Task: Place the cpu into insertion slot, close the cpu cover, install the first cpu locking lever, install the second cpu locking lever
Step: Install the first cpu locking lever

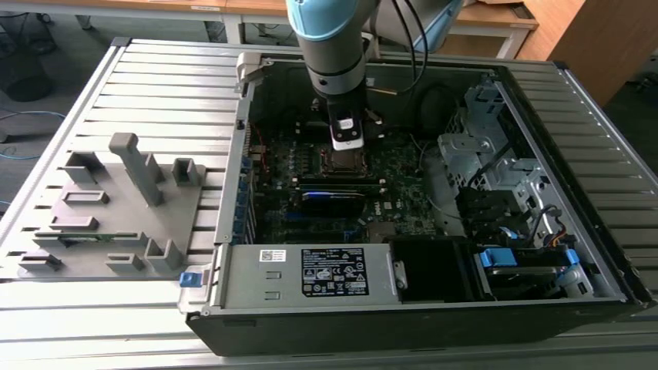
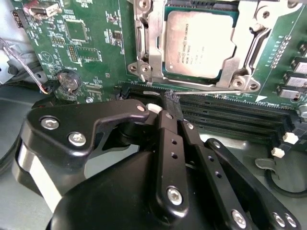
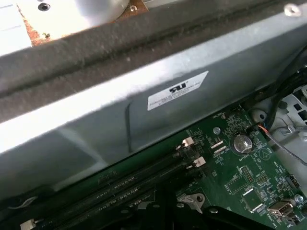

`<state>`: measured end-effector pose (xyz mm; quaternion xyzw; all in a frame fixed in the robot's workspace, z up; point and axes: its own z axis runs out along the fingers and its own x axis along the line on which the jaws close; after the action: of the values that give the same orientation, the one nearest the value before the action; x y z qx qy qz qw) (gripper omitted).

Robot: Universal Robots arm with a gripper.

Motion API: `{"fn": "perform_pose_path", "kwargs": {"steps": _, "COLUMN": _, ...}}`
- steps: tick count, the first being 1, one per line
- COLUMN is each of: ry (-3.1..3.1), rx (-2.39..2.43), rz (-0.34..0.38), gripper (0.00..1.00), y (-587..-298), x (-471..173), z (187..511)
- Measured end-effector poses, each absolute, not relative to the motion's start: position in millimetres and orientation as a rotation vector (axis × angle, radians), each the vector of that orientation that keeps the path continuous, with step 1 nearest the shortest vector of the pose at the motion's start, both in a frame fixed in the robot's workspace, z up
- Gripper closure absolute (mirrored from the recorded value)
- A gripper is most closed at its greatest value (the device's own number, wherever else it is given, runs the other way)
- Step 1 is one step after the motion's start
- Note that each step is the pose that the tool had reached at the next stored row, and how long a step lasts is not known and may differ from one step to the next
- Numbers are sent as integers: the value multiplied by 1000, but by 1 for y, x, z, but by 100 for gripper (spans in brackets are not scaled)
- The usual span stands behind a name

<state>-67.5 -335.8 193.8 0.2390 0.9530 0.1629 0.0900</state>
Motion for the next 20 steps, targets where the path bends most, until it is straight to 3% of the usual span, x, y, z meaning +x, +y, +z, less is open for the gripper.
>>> {"fn": "perform_pose_path", "kwargs": {"steps": 20, "ry": 2810, "rx": 700, "rz": 512, "gripper": 89, "y": -336, "x": -71, "z": 189}}
